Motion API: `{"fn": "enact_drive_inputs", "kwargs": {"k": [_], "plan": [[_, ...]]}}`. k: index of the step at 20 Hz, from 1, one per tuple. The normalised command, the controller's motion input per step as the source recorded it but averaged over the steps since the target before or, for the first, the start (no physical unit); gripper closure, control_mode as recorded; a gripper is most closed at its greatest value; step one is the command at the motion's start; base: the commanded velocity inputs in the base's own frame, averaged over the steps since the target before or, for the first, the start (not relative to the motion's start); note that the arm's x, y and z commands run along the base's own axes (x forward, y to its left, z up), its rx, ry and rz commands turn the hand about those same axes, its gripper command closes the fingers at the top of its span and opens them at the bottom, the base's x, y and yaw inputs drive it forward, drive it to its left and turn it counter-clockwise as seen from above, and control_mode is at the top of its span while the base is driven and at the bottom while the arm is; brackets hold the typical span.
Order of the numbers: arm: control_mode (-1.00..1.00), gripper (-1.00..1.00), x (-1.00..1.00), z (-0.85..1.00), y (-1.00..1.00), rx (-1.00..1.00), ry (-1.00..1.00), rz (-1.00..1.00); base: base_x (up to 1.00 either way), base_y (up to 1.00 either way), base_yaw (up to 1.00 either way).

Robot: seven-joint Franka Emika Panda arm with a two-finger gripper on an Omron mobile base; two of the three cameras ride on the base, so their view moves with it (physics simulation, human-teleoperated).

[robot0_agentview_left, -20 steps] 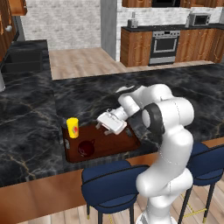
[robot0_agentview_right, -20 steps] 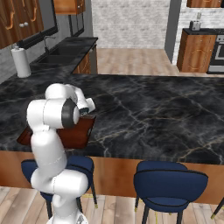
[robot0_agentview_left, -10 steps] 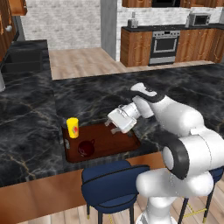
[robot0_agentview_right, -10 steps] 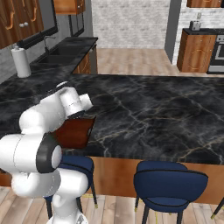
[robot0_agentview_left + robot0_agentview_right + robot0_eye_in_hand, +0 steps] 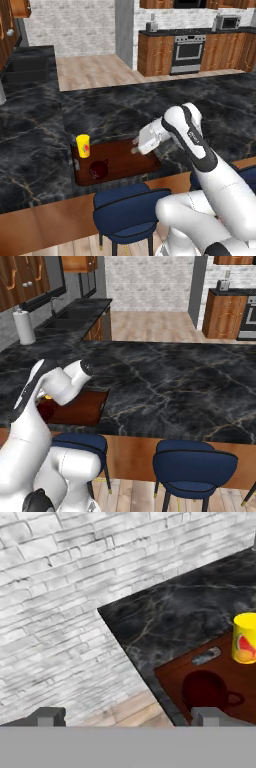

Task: There is a tray on the dining counter. Grab the cup, mug, and pitcher and place them on the tray. The pitcher may be placed next to the tray if it cannot fit the tray.

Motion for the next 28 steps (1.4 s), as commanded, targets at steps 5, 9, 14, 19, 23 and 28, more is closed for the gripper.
{"fn": "enact_drive_inputs", "kwargs": {"k": [5,9,14,19,23,28], "plan": [[-1.0,-1.0,-0.28,0.72,-0.19,-0.19,0.12,-0.33,0.0,0.0,0.0],[-1.0,-1.0,-0.23,0.84,-0.18,-0.19,0.14,-0.35,0.0,0.0,0.0],[-1.0,-1.0,-0.17,0.78,-0.16,-0.19,0.15,-0.4,0.0,0.0,0.0],[-1.0,-1.0,-0.08,0.39,-0.31,-0.28,0.1,-0.34,0.0,0.0,0.0],[-1.0,-1.0,-0.28,0.19,-0.55,-0.22,0.08,-0.25,0.0,0.0,0.0],[-1.0,-1.0,-0.42,0.03,-0.48,-0.09,0.02,-0.16,0.0,0.0,0.0]]}}
